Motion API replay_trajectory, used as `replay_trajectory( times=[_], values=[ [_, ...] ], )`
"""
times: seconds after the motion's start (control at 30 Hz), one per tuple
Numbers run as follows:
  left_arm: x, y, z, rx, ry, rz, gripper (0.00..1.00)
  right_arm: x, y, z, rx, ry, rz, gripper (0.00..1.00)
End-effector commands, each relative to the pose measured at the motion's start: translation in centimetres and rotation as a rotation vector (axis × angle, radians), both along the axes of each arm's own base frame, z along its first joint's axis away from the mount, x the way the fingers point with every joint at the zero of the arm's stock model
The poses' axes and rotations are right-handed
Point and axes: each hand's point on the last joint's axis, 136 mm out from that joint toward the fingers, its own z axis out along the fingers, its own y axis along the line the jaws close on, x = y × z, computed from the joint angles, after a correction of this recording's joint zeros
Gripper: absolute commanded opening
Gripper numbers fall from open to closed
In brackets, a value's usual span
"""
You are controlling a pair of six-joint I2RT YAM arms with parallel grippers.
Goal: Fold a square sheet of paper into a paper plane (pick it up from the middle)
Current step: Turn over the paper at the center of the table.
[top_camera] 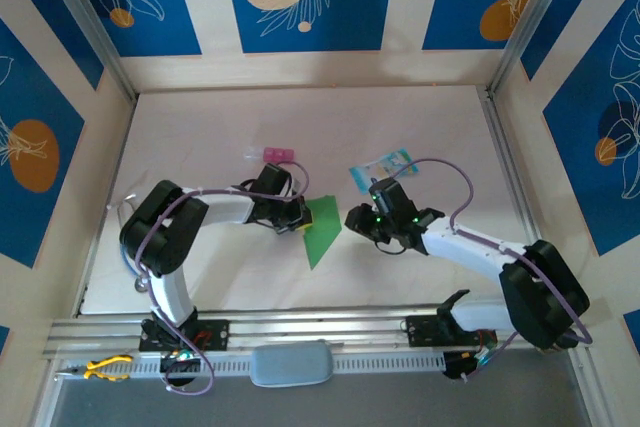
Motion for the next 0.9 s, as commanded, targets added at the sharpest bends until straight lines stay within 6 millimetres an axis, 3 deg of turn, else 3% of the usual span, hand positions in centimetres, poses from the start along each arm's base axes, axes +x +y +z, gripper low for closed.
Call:
replay_trajectory(
  times=[0.0, 0.27, 0.87],
  values=[
    [-2.0, 0.9, -1.8, 0.046, 0.030, -0.057, 0.07, -0.2, 1.3, -0.2, 0.111, 0.057, 0.044, 0.33],
    [-2.6, 0.6, -1.3, 0.020, 0.008, -0.124, 0.07, 0.0, 2.9, -1.2, 0.162, 0.136, 0.078, 0.35],
    [-2.3, 0.1, -1.0, -0.002, -0.002, -0.129, 0.07, 1.4, 3.3, -3.2, 0.165, 0.212, 0.132, 0.34]
  ],
)
